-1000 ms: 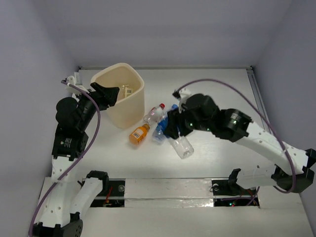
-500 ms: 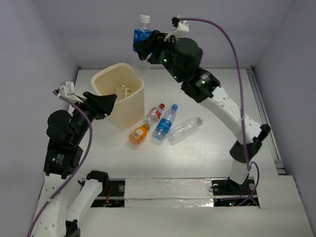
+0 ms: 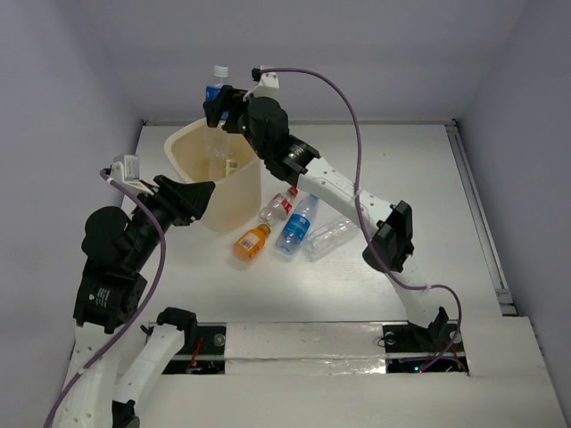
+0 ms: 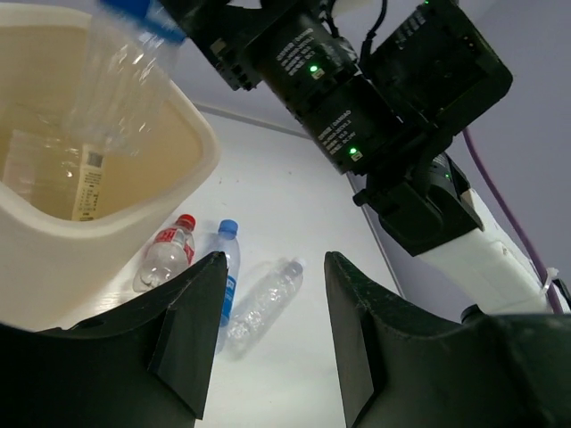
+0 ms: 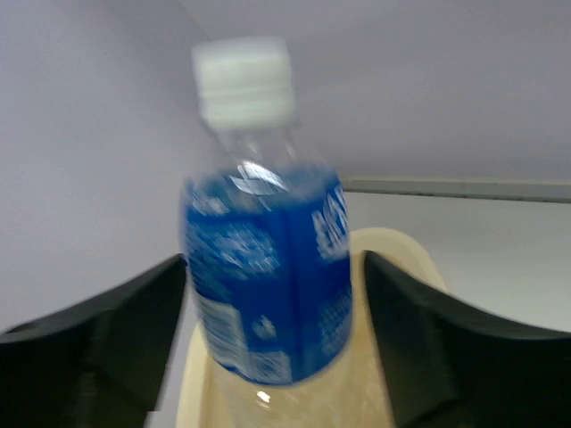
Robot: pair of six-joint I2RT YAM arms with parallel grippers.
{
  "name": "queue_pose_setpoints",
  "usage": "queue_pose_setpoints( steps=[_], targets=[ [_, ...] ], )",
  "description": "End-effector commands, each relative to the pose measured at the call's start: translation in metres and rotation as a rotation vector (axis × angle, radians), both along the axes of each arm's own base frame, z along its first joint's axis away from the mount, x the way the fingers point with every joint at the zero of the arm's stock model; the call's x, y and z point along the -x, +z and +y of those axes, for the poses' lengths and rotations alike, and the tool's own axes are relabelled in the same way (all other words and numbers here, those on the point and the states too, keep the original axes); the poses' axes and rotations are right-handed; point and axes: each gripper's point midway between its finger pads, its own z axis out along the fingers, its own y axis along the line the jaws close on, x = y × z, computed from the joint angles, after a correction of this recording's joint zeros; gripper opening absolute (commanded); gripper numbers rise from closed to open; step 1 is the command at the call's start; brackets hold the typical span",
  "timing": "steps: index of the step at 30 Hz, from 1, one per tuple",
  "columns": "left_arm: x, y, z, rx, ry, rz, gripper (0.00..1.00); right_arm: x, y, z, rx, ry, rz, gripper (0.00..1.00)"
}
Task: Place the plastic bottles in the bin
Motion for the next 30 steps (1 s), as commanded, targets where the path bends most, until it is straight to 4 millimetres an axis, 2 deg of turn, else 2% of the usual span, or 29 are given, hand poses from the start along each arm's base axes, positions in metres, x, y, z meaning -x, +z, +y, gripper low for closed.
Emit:
queue_pose_setpoints(
  steps=[1,2,3,5,6,7,8,9,10,11,12,13,14,15,16,17,18,19,20,21,22,23,24,25,26,27,28,29,30],
  targets=[
    [0.004,0.035,-0.014,-0.009,-0.086,-0.129,0.44,0.032,0.071,-0.016,-0.094,0.025,-0.130,0.91],
    [0.005,0.038,-0.017,-0.010,-0.101,-0.147,0.44,0.031,0.062,-0.013,-0.077,0.032,-0.124,0.94],
    [0.005,0.039,-0.021,-0.012,-0.126,-0.152,0.44,0.039,0.079,-0.022,-0.099,0.036,-0.143,0.95],
    [0.003,0.043,-0.024,-0.019,-0.140,-0.173,0.44,0.045,0.090,-0.030,-0.104,0.038,-0.161,0.96],
    [0.000,0.040,-0.028,-0.029,-0.155,-0.169,0.39,0.053,0.108,-0.041,-0.104,0.031,-0.193,0.96],
    [0.000,0.039,-0.034,-0.032,-0.179,-0.168,0.37,0.057,0.117,-0.049,-0.102,0.022,-0.206,0.96],
    [-0.003,0.039,-0.035,-0.033,-0.186,-0.172,0.35,0.059,0.123,-0.058,-0.104,-0.001,-0.211,0.95],
    [-0.006,0.034,-0.041,-0.035,-0.204,-0.158,0.29,0.060,0.118,-0.062,-0.084,-0.008,-0.205,0.93],
    [-0.007,0.028,-0.047,-0.035,-0.228,-0.142,0.26,0.069,0.141,-0.087,-0.116,-0.027,-0.230,0.89],
    [-0.009,0.027,-0.052,-0.032,-0.245,-0.150,0.25,0.076,0.145,-0.096,-0.124,-0.030,-0.231,0.86],
    [-0.015,0.019,-0.059,-0.038,-0.258,-0.124,0.20,0.071,0.123,-0.105,-0.102,-0.055,-0.203,0.66],
    [-0.015,0.012,-0.071,-0.044,-0.283,-0.105,0.17,0.087,0.147,-0.136,-0.148,-0.073,-0.225,0.50],
    [-0.016,0.008,-0.080,-0.053,-0.297,-0.098,0.15,0.085,0.143,-0.156,-0.144,-0.104,-0.211,0.25],
    [-0.027,-0.004,-0.088,-0.075,-0.277,-0.059,0.11,0.088,0.138,-0.171,-0.154,-0.113,-0.187,0.16],
    [-0.028,-0.006,-0.099,-0.088,-0.289,-0.048,0.09,0.084,0.104,-0.180,-0.105,-0.127,-0.128,0.10],
    [-0.016,-0.010,-0.122,-0.110,-0.359,-0.046,0.08,0.096,0.117,-0.218,-0.134,-0.162,-0.138,0.05],
    [-0.022,-0.024,-0.138,-0.145,-0.371,-0.014,0.08,0.099,0.100,-0.232,-0.116,-0.174,-0.090,0.02],
    [-0.019,-0.028,-0.153,-0.181,-0.384,-0.020,0.08,0.107,0.076,-0.261,-0.081,-0.215,-0.044,0.01],
    [-0.022,-0.036,-0.163,-0.209,-0.391,-0.005,0.08,0.103,0.052,-0.258,-0.056,-0.215,-0.002,0.01],
    [-0.030,-0.059,-0.180,-0.263,-0.410,0.044,0.08,0.119,0.048,-0.288,-0.058,-0.254,0.025,0.00],
    [-0.036,-0.064,-0.187,-0.289,-0.393,0.051,0.10,0.125,0.035,-0.302,-0.049,-0.279,0.053,0.00],
    [-0.034,-0.073,-0.199,-0.332,-0.420,0.050,0.12,0.141,0.010,-0.323,-0.026,-0.310,0.099,0.00],
    [-0.042,-0.097,-0.213,-0.387,-0.429,0.089,0.15,0.145,-0.003,-0.342,-0.028,-0.347,0.128,0.00],
    [-0.049,-0.102,-0.219,-0.411,-0.424,0.094,0.22,0.153,-0.023,-0.353,-0.035,-0.363,0.190,0.00],
    [-0.049,-0.109,-0.228,-0.437,-0.442,0.097,0.26,0.158,-0.029,-0.362,-0.067,-0.373,0.200,0.00],
    [-0.054,-0.134,-0.241,-0.500,-0.466,0.129,0.31,0.174,-0.054,-0.372,-0.054,-0.366,0.248,0.00],
    [-0.060,-0.131,-0.250,-0.508,-0.471,0.121,0.41,0.178,-0.066,-0.382,-0.079,-0.390,0.279,0.00],
    [-0.064,-0.138,-0.255,-0.532,-0.481,0.134,0.47,0.186,-0.076,-0.386,-0.080,-0.393,0.298,0.00],
    [-0.066,-0.164,-0.268,-0.583,-0.506,0.174,0.52,0.195,-0.092,-0.395,-0.065,-0.418,0.339,0.00]
  ],
)
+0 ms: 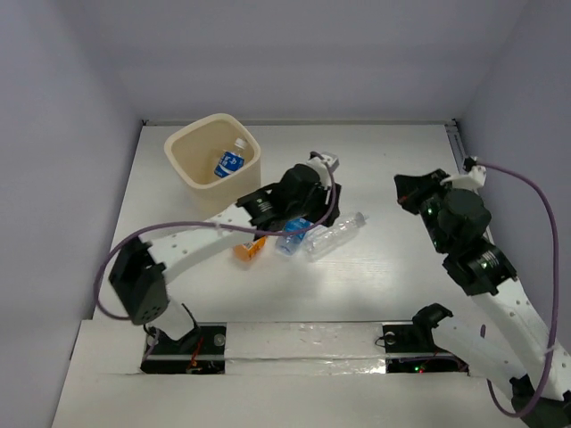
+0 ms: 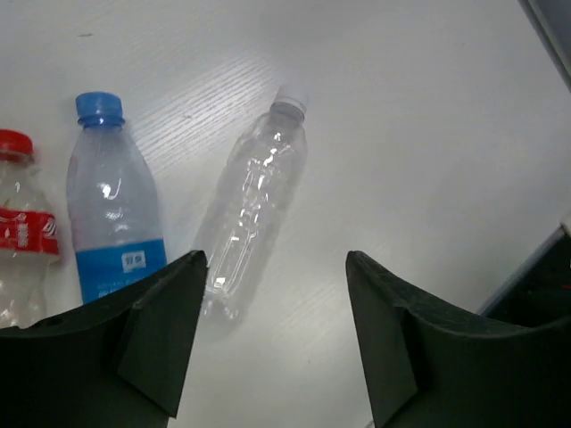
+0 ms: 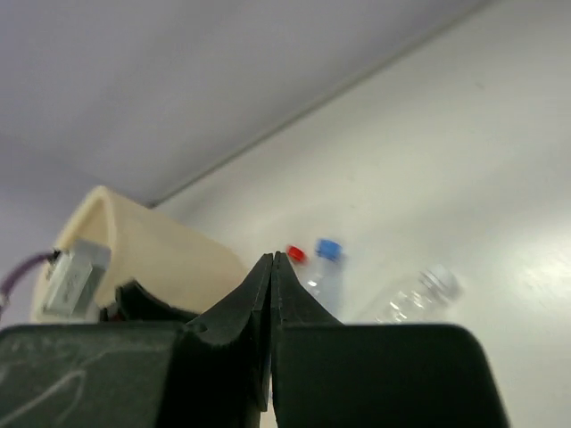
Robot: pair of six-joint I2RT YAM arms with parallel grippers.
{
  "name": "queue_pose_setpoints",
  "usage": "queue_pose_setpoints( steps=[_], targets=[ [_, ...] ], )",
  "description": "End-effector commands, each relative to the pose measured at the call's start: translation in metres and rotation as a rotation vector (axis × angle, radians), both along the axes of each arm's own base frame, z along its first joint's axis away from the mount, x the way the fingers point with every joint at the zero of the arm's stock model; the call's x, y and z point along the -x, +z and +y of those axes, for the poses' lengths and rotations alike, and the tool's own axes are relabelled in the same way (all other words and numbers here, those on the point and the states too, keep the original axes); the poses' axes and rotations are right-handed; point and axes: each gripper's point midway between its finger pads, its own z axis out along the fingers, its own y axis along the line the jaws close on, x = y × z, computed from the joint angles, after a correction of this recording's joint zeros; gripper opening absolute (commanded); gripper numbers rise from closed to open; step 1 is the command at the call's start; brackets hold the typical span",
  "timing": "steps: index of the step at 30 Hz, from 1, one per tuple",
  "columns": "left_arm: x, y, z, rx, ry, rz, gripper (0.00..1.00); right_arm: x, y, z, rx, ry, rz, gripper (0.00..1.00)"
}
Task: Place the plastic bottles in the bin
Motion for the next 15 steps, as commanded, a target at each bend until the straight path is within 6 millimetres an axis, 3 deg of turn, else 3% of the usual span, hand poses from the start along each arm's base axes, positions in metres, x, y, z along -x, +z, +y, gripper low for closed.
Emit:
queue_pose_setpoints(
  steps=[1,2,3,4,5,6,8,9,11,12,14,15],
  targets=[
    [-0.022,0.020,-0.028,-0.026,-0.039,-0.098,0.63,0.031,-0.055,-0.020,-0.053,-0.035,0.156,0.03],
    [-0.021,0.011,-0.035,-0.055,-0.059,-0.084,0.66,0.037,-0.060,-0.025,-0.057,-0.044,0.167,0.06],
    [-0.026,-0.014,-0.044,-0.103,-0.068,-0.054,0.69,0.045,-0.068,-0.031,-0.050,-0.058,0.192,0.17],
    [-0.028,-0.010,-0.055,-0.102,-0.090,-0.063,0.73,0.050,-0.072,-0.034,-0.055,-0.063,0.199,0.23],
    [-0.030,-0.017,-0.060,-0.116,-0.097,-0.053,0.75,0.058,-0.069,-0.038,-0.068,-0.063,0.182,0.30],
    [-0.034,-0.040,-0.067,-0.153,-0.104,-0.025,0.77,0.064,-0.075,-0.041,-0.056,-0.065,0.204,0.41],
    [-0.040,-0.047,-0.078,-0.164,-0.121,-0.020,0.80,0.074,-0.072,-0.046,-0.064,-0.063,0.194,0.54],
    [-0.043,-0.072,-0.082,-0.209,-0.127,0.010,0.82,0.079,-0.077,-0.049,-0.053,-0.067,0.215,0.63],
    [-0.049,-0.081,-0.090,-0.232,-0.134,0.018,0.83,0.087,-0.072,-0.054,-0.058,-0.067,0.204,0.69],
    [-0.051,-0.102,-0.093,-0.266,-0.140,0.042,0.83,0.093,-0.070,-0.058,-0.059,-0.071,0.197,0.74],
    [-0.050,-0.113,-0.099,-0.290,-0.154,0.053,0.83,0.099,-0.063,-0.063,-0.056,-0.074,0.176,0.78],
    [-0.050,-0.130,-0.099,-0.320,-0.158,0.071,0.84,0.103,-0.063,-0.066,-0.047,-0.076,0.179,0.81]
  ],
)
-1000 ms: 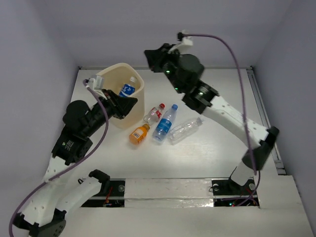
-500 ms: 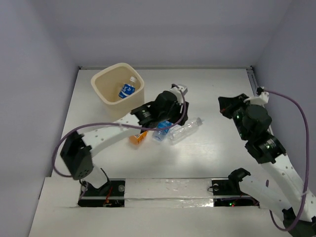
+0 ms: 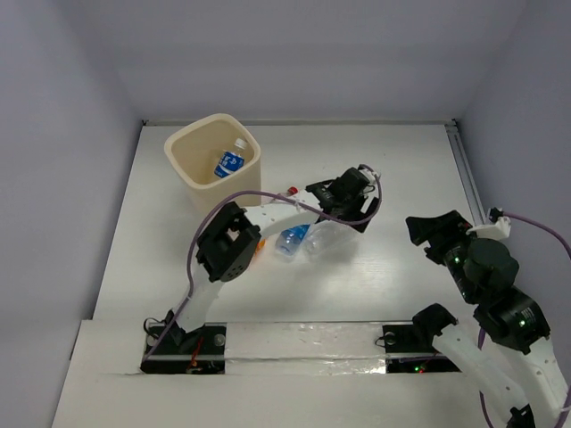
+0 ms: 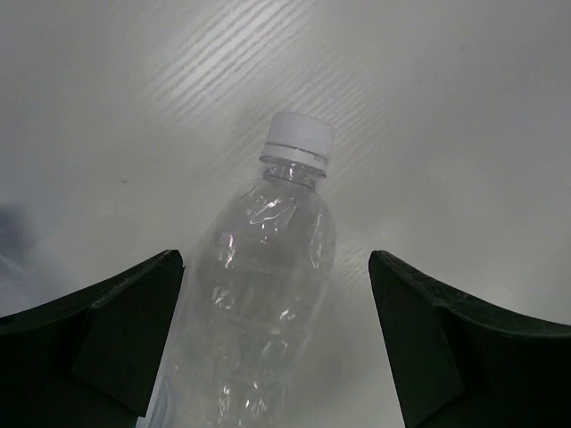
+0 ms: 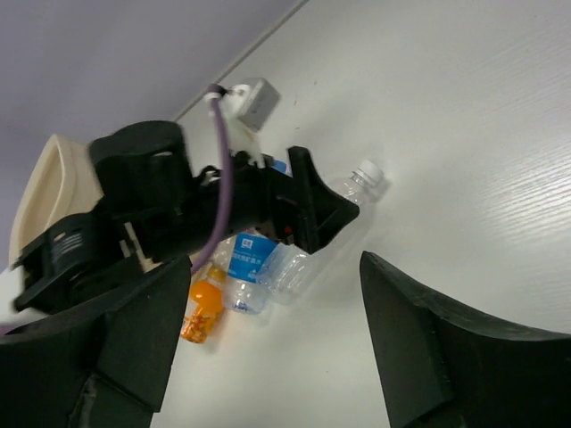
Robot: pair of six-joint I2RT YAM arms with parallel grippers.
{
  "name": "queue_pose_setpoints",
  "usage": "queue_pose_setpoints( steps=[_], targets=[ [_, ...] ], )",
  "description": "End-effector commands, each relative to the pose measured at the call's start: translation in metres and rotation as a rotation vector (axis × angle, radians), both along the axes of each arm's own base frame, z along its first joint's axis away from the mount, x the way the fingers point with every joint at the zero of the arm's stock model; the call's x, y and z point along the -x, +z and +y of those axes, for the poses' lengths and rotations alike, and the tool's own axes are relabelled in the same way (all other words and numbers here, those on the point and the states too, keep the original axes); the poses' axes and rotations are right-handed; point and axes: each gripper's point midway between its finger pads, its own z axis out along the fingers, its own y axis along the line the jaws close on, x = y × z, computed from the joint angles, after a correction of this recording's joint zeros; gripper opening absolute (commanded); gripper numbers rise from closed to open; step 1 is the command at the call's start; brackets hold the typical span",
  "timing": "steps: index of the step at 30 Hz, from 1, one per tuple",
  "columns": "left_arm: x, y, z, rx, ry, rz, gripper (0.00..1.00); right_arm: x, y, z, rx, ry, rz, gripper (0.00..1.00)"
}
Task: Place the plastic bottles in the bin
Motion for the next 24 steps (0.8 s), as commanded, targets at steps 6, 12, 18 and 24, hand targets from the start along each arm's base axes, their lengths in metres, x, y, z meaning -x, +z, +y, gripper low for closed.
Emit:
queue_pose_setpoints(
  steps=[6,12,18,24],
  targets=[
    [0.000,-0.027,-0.006,-0.077,-0.030,0.026,0.79,0.022,0.024,-0.020,0.040,-0.025,-0.031,0.87],
    [0.005,0.025,-0.028,0.018,-0.052,-0.042,0.51,0.020,0.034,-0.018,0.044,-0.015,-0.043,0.90],
    [0.008,0.175,-0.026,0.284,-0.033,-0.190,0.45,0.015,0.061,-0.024,0.072,-0.046,-0.084,0.76],
    [-0.016,0.341,0.062,0.564,0.137,-0.398,0.38,-0.001,0.087,-0.010,0.079,-0.003,-0.173,0.39]
  ],
)
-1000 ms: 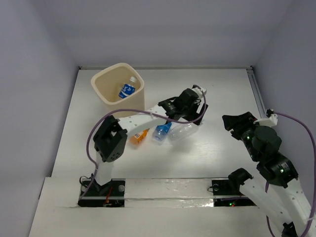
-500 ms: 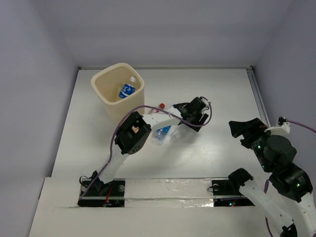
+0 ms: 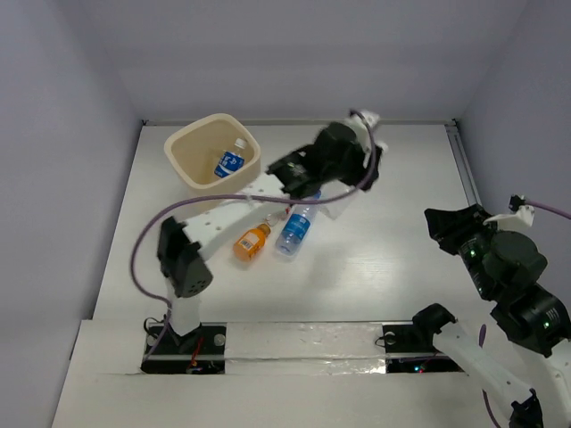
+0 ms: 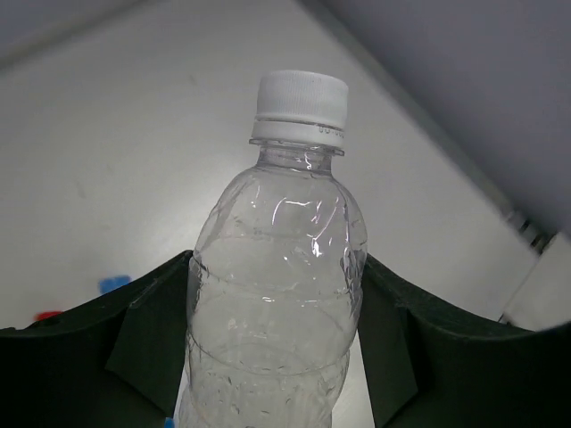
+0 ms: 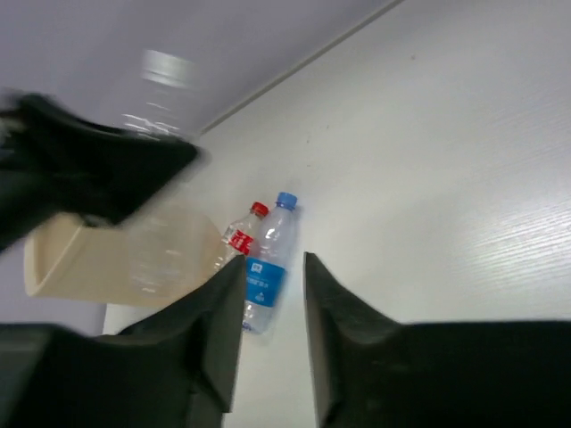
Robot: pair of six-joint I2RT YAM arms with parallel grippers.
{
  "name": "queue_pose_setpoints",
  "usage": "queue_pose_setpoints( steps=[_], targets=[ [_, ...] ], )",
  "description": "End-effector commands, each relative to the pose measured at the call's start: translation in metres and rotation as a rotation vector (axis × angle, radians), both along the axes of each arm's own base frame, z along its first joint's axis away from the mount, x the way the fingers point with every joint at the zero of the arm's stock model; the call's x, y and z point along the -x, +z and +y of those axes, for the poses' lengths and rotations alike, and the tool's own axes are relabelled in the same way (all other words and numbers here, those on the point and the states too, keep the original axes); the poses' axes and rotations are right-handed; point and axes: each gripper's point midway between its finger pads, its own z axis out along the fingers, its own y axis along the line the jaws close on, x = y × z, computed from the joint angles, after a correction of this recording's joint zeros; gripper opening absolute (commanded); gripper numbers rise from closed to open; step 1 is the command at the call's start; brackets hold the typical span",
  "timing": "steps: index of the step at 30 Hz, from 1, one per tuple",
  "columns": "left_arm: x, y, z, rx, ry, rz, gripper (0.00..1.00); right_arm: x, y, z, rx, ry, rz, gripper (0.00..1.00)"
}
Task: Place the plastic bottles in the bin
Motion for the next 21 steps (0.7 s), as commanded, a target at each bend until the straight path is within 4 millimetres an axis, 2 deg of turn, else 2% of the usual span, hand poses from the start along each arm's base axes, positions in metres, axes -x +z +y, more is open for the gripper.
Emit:
queue_pose_setpoints(
  steps=[1,2,3,4,5,6,7,8,9,10,11,12,13,14,15,16,18,19,21],
  targets=[
    [-0.021,0.183,0.081,0.343,0.171,-0.229,0.38,-0.016,0.030,0.012,-0.002,0.033,-0.099,0.34],
    [-0.025,0.200,0.098,0.379,0.200,-0.252,0.38,-0.021,0.029,0.020,0.000,0.060,-0.097,0.29],
    [-0.020,0.229,0.124,0.433,0.228,-0.293,0.38,-0.027,0.032,0.036,-0.013,0.128,-0.112,0.23],
    [-0.033,0.240,0.153,0.457,0.296,-0.318,0.37,-0.043,0.011,0.053,0.016,0.174,-0.048,0.21],
    [-0.038,0.245,0.171,0.469,0.335,-0.338,0.37,-0.053,-0.001,0.067,0.026,0.218,-0.014,0.20],
    [-0.032,0.264,0.199,0.502,0.380,-0.381,0.36,-0.064,-0.010,0.082,0.020,0.261,0.006,0.22],
    [-0.034,0.269,0.217,0.508,0.421,-0.401,0.36,-0.070,-0.030,0.102,0.013,0.340,0.062,0.26],
    [-0.048,0.266,0.246,0.500,0.493,-0.410,0.36,-0.088,-0.056,0.119,0.023,0.371,0.139,0.33],
    [-0.041,0.278,0.266,0.519,0.517,-0.441,0.36,-0.095,-0.060,0.135,0.010,0.416,0.144,0.55],
    [-0.043,0.277,0.279,0.518,0.543,-0.450,0.35,-0.102,-0.069,0.144,0.009,0.427,0.168,0.68],
    [-0.053,0.271,0.304,0.501,0.608,-0.458,0.35,-0.116,-0.084,0.158,0.023,0.440,0.213,0.79],
    [-0.049,0.276,0.319,0.507,0.628,-0.478,0.35,-0.124,-0.091,0.163,0.028,0.446,0.236,0.91],
    [-0.049,0.277,0.330,0.504,0.645,-0.486,0.35,-0.128,-0.097,0.172,0.039,0.461,0.256,0.95],
    [-0.052,0.272,0.341,0.490,0.672,-0.486,0.35,-0.135,-0.104,0.177,0.046,0.463,0.278,0.98],
    [-0.052,0.276,0.366,0.490,0.728,-0.510,0.35,-0.144,-0.117,0.188,0.064,0.478,0.320,1.00],
    [-0.054,0.268,0.371,0.481,0.722,-0.497,0.35,-0.147,-0.123,0.196,0.077,0.494,0.338,1.00],
    [-0.053,0.269,0.385,0.494,0.749,-0.519,0.35,-0.157,-0.132,0.202,0.085,0.491,0.364,1.00],
    [-0.057,0.264,0.395,0.489,0.771,-0.518,0.35,-0.160,-0.151,0.210,0.093,0.498,0.410,1.00],
    [-0.062,0.255,0.400,0.493,0.785,-0.510,0.35,-0.169,-0.161,0.215,0.092,0.494,0.429,1.00]
  ],
)
